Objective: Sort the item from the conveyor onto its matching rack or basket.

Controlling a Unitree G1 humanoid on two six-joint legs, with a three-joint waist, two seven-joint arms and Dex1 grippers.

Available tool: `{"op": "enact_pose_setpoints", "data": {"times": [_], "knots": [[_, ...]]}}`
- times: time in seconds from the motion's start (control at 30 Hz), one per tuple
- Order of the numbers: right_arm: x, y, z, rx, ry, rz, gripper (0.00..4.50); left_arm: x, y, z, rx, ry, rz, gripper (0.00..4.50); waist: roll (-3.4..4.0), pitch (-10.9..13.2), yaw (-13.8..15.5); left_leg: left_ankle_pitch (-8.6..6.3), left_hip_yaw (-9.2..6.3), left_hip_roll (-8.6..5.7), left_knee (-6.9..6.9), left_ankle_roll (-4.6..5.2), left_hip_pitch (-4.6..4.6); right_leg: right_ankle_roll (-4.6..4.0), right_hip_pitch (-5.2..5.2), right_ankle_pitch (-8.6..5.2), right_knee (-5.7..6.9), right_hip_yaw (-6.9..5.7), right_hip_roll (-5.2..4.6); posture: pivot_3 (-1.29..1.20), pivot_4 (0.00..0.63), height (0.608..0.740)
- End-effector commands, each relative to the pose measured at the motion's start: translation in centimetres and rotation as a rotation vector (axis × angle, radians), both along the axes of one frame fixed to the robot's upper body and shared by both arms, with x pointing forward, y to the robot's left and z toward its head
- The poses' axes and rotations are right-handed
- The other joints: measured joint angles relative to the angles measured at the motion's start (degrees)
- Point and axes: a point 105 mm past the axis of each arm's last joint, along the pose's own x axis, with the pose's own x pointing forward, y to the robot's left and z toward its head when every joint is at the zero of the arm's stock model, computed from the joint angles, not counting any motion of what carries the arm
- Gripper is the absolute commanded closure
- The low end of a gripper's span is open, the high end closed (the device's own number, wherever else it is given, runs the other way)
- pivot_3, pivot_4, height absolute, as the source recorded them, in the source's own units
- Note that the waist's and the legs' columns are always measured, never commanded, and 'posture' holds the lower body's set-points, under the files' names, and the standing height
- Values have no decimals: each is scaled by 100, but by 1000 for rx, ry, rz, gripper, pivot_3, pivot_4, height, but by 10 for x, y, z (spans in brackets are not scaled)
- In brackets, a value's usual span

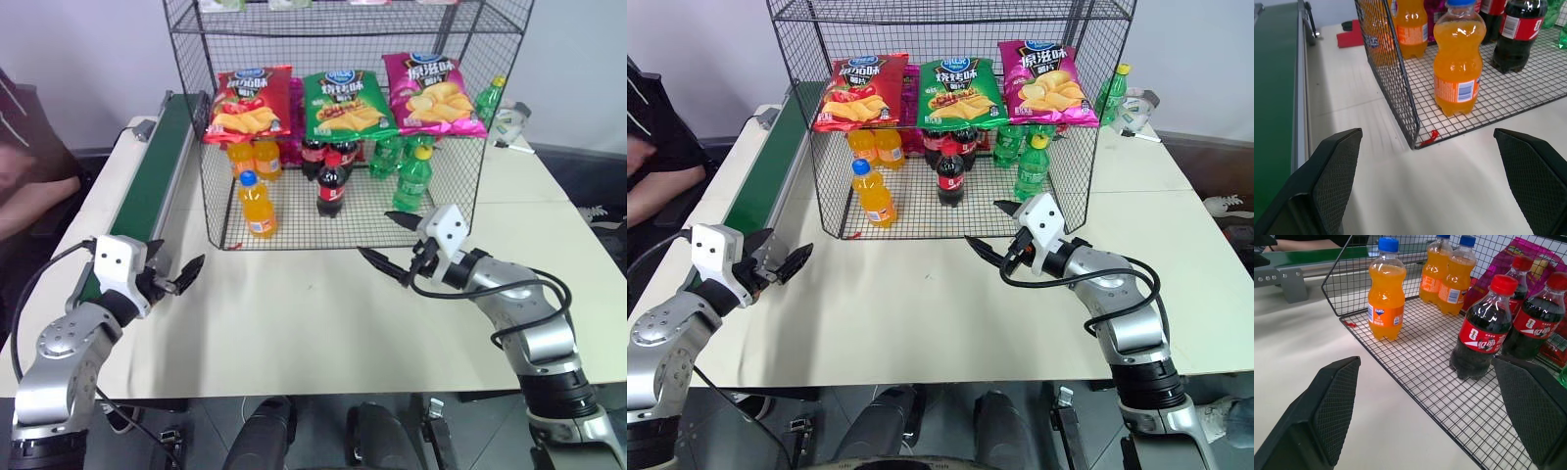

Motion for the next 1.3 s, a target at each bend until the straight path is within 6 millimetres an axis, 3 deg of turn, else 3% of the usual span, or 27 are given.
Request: {"op": "enact_pose_setpoints", "data": {"times": [0.03,1.0,1.3], "knots": [[1,1,13,10,-57,3,0,-1,0,12,33,-57,-2,11,0,0,0,0,0,0,0,0,0,0,0,0,0,0,0,0,150,740],[6,-2,12,-4,-70,-69,0,-3,-3,10,19,-52,2,11,0,0,0,-1,0,0,-2,0,0,0,-5,0,-3,0,0,0,150,740],[10,-3,20,7,-113,-97,0,-1,-4,11,17,-60,-2,11,1,0,0,0,0,0,-3,0,0,0,-11,0,-4,0,0,0,150,740]]}}
